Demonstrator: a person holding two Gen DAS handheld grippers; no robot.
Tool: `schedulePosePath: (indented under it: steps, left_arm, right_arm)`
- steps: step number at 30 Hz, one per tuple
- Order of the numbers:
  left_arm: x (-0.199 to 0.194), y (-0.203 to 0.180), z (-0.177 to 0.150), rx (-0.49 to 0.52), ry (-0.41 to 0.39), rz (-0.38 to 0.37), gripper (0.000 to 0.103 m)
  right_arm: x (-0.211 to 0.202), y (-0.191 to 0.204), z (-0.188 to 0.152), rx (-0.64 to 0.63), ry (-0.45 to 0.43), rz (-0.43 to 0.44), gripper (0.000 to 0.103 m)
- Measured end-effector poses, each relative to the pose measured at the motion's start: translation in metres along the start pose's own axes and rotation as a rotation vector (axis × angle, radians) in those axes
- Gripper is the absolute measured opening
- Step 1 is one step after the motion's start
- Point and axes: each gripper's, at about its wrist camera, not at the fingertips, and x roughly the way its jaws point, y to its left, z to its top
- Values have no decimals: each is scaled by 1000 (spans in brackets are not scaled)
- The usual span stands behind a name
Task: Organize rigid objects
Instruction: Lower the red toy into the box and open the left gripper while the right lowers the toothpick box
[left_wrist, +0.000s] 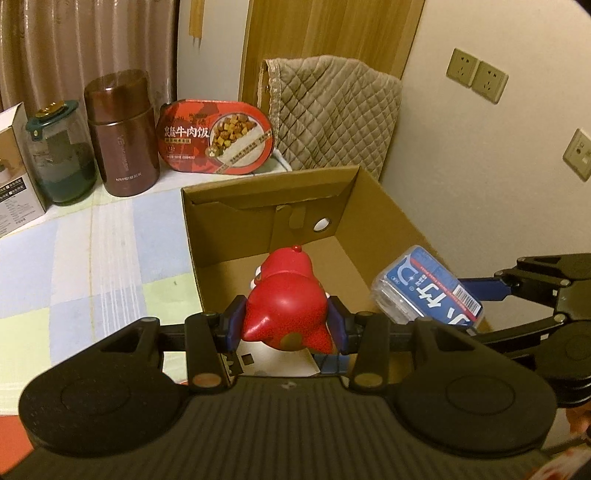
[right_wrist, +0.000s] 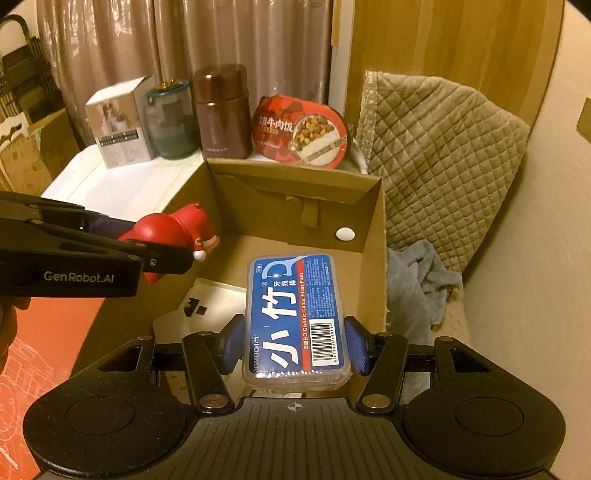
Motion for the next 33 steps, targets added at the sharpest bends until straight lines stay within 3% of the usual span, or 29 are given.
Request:
schedulePosePath:
  steps: [33]
  left_arm:
    - [32, -2, 1, 54, 52, 21, 41]
  right_arm:
    - [27, -4, 2, -27, 50, -20, 53]
